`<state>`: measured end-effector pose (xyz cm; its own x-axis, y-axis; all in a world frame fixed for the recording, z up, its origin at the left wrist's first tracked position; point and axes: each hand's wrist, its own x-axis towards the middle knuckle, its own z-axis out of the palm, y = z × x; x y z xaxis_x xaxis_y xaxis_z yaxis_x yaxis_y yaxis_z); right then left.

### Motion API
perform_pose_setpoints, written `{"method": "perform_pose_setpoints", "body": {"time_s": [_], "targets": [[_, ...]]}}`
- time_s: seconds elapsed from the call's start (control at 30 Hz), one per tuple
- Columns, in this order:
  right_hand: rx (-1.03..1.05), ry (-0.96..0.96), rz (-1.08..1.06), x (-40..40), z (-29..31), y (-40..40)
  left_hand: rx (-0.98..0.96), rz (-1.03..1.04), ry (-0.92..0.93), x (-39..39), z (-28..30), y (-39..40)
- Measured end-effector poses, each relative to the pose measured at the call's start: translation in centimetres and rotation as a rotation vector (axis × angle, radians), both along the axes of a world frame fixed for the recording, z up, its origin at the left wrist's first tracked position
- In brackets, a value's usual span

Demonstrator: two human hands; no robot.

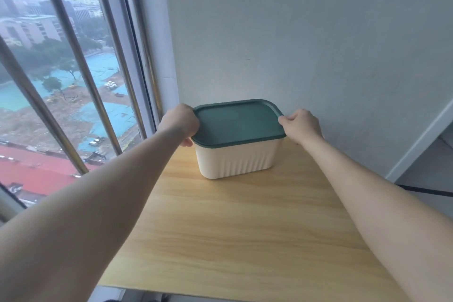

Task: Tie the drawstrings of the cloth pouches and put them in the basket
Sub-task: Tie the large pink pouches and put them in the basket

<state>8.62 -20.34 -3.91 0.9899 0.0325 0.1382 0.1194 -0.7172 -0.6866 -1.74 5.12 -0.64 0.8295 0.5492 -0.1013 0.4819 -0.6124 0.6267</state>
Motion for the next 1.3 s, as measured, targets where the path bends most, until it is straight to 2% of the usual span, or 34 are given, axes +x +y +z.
{"method": "perform_pose_setpoints", "body": {"time_s": [0.1,0.2,0.33,0.47,0.53,0.8,1.0,1.17,1.23,1.3], "targets": [[0.216,0.196,0.011,0.2,0.7,-0.1,-0.089,0.058,-0.099,0.3,-0.8,0.0],[0.346,0.381,0.039,0.8,1.3,0.4,-0.201,0.090,-0.062,1.3,-1.1,0.2],[0.391,0.503,0.049,2.6,2.0,1.1,-0.313,0.113,-0.015,2.8,-0.6,0.8],[0.319,0.608,0.071,4.2,1.4,1.7,-0.303,0.071,0.047,3.6,-0.9,1.2],[0.314,0.617,0.072,5.4,0.3,1.7,-0.326,0.068,0.041,4.9,-2.2,2.2],[0.533,0.556,0.011,6.1,-0.7,2.0,-0.490,0.142,-0.101,5.6,-3.7,2.7],[0.567,0.549,-0.031,5.7,-1.0,2.0,-0.330,0.124,-0.110,5.5,-3.0,2.2],[0.570,0.426,-0.145,4.0,-0.5,1.5,-0.201,0.041,-0.031,3.3,-3.2,1.5],[0.604,0.397,-0.092,2.8,-0.4,1.0,-0.177,0.023,-0.042,2.6,-3.8,1.2],[0.541,0.317,0.030,1.7,-1.0,-0.1,-0.186,0.020,-0.077,2.1,-4.3,0.9]]}}
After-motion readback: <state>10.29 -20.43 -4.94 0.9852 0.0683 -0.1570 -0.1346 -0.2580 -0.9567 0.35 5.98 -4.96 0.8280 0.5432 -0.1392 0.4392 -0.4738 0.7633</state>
